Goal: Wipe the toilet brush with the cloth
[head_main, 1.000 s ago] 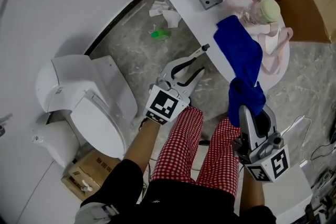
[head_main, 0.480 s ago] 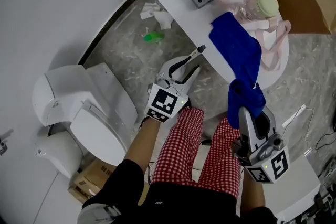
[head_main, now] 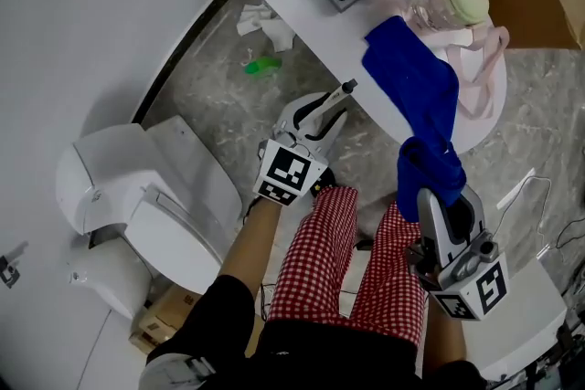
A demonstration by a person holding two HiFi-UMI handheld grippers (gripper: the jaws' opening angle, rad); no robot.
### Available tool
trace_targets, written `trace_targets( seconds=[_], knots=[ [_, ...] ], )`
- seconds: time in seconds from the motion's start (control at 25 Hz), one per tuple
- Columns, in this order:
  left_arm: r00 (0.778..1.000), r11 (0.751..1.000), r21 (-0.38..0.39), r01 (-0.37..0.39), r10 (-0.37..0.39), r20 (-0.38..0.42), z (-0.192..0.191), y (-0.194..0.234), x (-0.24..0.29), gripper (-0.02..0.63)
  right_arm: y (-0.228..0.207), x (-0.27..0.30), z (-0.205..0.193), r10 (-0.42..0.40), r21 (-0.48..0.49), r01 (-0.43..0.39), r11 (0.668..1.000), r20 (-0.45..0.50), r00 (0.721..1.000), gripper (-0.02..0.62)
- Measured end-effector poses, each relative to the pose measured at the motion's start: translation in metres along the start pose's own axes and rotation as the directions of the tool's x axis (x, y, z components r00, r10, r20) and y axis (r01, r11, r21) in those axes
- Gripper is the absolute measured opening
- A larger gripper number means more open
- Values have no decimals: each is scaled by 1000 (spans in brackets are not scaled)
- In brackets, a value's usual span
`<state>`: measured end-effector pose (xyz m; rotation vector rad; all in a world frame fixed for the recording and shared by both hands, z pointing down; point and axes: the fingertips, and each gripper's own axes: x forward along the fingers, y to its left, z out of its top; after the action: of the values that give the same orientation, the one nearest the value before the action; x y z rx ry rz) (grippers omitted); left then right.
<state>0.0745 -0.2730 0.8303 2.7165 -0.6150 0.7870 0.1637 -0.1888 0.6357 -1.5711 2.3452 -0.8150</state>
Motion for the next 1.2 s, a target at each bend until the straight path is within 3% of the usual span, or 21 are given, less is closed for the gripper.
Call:
trace_targets(
  seconds=[0.24,0.48,1.0,1.2],
  knots=[
    [1000,1000,3,21,-21,-8,-9,3,11,129,3,-2,0,1,-14,-1,1000,12,1000,63],
    [998,998,52,39,-37,-43,-18,6,20,129,3,3,-2,-22,43,21,999,19,1000,63],
    [996,997,23,67,-66,-64,-25,4,38,129,-11,-13,-10,-73,30,73,997,8,997,63],
    [998,998,52,29,-26,-57,-23,5,40,129,-12,-13,-10,-81,62,80,995,2,997,63]
  ],
)
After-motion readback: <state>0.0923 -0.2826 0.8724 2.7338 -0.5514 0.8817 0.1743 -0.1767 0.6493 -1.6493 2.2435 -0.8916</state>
